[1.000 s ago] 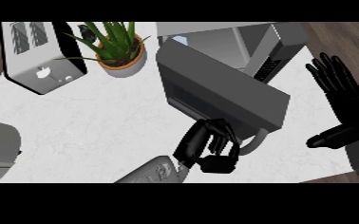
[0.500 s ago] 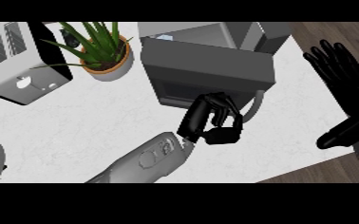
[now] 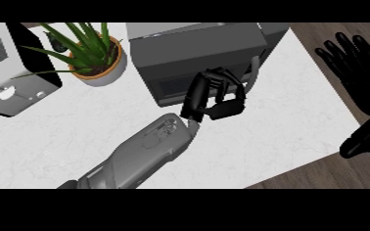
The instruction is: Pick up the milk, place it into the microwave and close the microwave
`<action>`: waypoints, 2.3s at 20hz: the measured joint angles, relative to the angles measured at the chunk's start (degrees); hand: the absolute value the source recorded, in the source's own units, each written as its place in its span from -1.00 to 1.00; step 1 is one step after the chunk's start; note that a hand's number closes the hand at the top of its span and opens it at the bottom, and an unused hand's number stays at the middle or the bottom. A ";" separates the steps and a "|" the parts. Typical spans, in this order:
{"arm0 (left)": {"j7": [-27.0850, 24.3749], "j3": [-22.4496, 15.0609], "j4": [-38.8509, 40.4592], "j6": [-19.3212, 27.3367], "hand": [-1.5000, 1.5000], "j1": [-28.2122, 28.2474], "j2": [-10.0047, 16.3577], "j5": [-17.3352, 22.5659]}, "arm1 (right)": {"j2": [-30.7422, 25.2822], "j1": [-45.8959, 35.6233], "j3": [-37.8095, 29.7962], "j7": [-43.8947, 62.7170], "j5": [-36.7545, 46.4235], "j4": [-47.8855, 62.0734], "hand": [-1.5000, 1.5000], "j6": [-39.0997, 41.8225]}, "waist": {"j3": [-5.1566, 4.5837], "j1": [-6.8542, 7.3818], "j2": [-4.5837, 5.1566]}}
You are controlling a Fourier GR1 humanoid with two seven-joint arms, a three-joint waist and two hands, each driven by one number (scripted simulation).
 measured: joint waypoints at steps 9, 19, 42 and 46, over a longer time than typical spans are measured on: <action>-5.66 2.69 2.42 -0.59 1.00 -1.89 -0.01 5.82 | -1.66 -1.67 -0.46 2.43 -4.03 -1.36 -1.00 1.72 | 0.12 -1.64 0.65; -11.41 2.46 3.32 -0.78 1.00 -1.94 0.00 9.39 | -3.35 -3.60 -1.02 4.44 -7.62 -1.91 -1.00 3.05 | 0.29 -2.44 0.98; -19.82 1.10 5.14 -1.09 1.00 -2.55 -0.01 14.86 | -7.53 -5.82 -2.76 8.13 -13.71 -1.14 -1.00 4.79 | 0.48 -3.11 1.39; -20.98 0.79 5.42 -1.08 1.00 -2.67 -0.01 15.57 | -8.12 -6.33 -3.02 8.64 -14.81 -0.95 -1.00 5.11 | 0.50 -3.20 1.45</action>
